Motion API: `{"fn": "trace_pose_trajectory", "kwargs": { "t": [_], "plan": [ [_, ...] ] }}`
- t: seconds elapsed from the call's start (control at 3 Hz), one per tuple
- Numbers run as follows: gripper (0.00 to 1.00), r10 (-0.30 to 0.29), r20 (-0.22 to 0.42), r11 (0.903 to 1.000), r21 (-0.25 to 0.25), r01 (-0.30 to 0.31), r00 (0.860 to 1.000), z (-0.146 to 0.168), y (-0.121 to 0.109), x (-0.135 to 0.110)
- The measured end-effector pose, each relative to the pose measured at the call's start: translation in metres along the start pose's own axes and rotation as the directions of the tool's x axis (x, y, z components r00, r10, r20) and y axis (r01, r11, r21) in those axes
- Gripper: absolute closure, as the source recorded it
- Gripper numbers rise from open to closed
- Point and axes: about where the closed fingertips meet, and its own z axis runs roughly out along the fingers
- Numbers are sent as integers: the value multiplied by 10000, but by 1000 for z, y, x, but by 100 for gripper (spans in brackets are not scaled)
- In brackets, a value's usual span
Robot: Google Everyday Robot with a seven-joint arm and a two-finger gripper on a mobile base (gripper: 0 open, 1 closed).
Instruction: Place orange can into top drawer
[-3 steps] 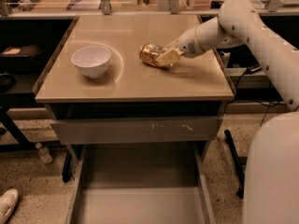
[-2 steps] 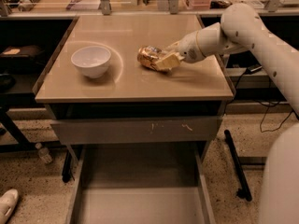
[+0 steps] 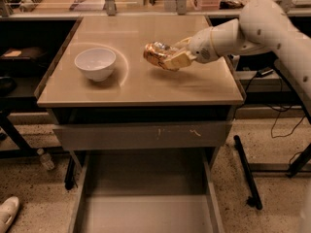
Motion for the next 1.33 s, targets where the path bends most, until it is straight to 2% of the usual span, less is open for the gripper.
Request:
{"fn": "trace_pose_trajectory", "kwargs": {
  "t": [0.33, 0.67, 1.0, 1.33],
  "plan": [
    [100, -1374, 803, 9904, -2, 1379, 9873, -45, 67, -24],
    [100, -2643, 1138, 9639, -28, 2663, 9577, -72, 144, -36],
    [100, -3096, 408, 9507, 304, 3085, 9500, -92, 195, 2],
    [100, -2509, -578, 9655, 568, 2541, 9663, -83, 220, 81]
  ]
}}
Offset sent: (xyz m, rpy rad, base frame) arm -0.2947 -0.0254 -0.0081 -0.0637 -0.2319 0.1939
